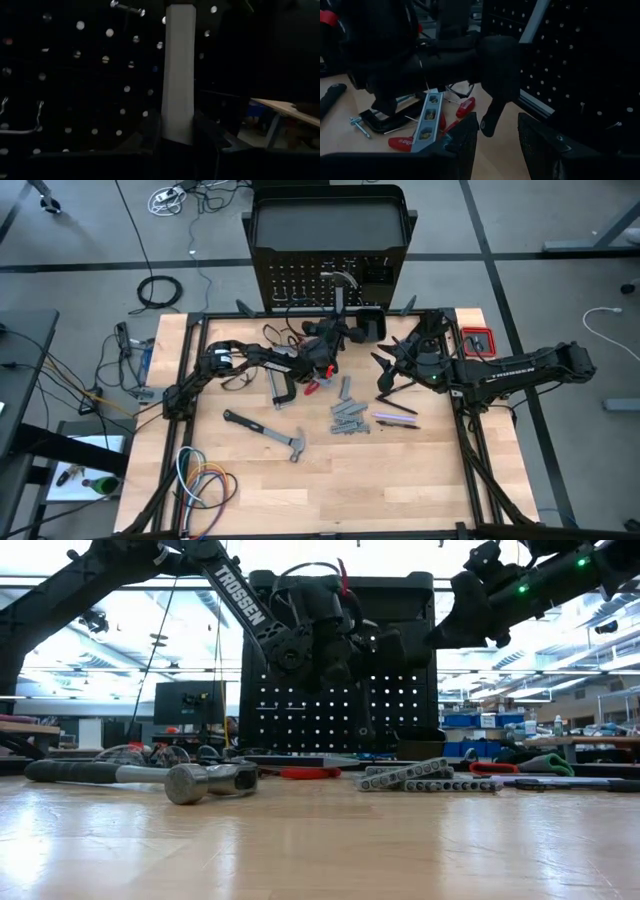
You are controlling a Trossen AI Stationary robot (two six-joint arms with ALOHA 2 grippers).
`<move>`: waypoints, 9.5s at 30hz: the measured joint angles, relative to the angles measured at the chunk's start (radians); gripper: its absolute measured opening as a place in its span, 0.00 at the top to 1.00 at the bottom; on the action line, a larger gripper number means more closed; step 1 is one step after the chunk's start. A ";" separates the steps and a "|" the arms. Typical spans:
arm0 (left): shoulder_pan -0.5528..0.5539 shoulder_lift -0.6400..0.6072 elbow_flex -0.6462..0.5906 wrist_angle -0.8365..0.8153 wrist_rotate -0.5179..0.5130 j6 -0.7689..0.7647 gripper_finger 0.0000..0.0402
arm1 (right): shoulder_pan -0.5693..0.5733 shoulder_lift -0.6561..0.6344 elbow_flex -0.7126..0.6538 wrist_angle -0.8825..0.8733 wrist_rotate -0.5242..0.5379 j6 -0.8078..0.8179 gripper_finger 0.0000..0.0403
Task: Hang tools onto peg board
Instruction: Hang the top hammer onto the peg board, then hang the hammer onto the peg board, then put the spirit level on top of the peg board
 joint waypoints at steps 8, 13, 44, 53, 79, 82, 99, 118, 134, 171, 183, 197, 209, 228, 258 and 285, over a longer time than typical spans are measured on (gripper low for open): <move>0.021 -0.001 0.000 -0.023 0.003 -0.028 0.81 | 0.000 0.000 0.000 0.000 -0.001 -0.001 0.63; 0.038 -0.001 0.000 -0.069 0.035 -0.033 0.81 | 0.000 0.000 0.000 0.001 -0.001 -0.001 0.63; 0.038 -0.025 0.000 -0.364 0.226 -0.201 0.41 | 0.000 0.000 0.000 -0.021 -0.005 -0.003 0.63; 0.024 -0.156 -0.001 -0.887 0.620 -0.264 0.41 | 0.021 0.000 0.000 -0.107 -0.004 -0.001 0.63; -0.236 -0.377 -0.001 -2.211 0.968 -0.029 0.41 | 0.068 -0.022 -0.001 -0.124 -0.009 -0.038 0.63; -0.266 -0.381 0.000 -2.297 1.053 -0.087 0.41 | 0.068 -0.022 -0.001 -0.125 -0.031 -0.038 0.63; -0.407 -0.384 -0.159 -2.424 1.109 -0.013 0.41 | 0.069 -0.020 -0.001 -0.146 -0.085 -0.037 0.63; -0.468 -0.385 -0.282 -2.210 0.882 -0.078 0.85 | 0.069 -0.020 0.000 -0.144 -0.081 -0.037 0.63; -0.535 -0.602 -0.224 -2.185 0.376 -0.489 0.85 | 0.075 -0.091 0.000 -0.204 0.084 -0.029 0.63; -0.293 -0.599 -0.448 -1.005 0.073 0.023 0.97 | 0.075 -0.126 0.000 -0.220 0.167 -0.038 0.63; -0.060 -0.599 -0.438 -1.201 0.370 -0.196 0.81 | 0.075 -0.125 0.000 -0.246 0.077 -0.033 0.63; -0.047 -0.599 -0.438 -1.529 0.654 -0.557 0.54 | 0.075 -0.125 0.000 -0.280 0.016 0.045 0.63; -0.035 -0.590 -0.436 -1.725 0.686 -0.589 0.33 | 0.075 -0.125 0.000 -0.271 0.013 0.042 0.63; -0.040 -0.590 -0.344 -2.027 0.841 -0.663 0.36 | 0.075 -0.125 0.000 -0.271 0.014 0.034 0.63; 0.081 -0.428 -0.338 -1.992 0.988 -0.549 0.61 | 0.075 -0.124 -0.001 -0.249 -0.063 0.015 0.63; -0.145 -0.560 0.170 -2.406 0.716 -0.412 0.62 | 0.082 -0.124 -0.001 -0.231 -0.062 0.015 0.63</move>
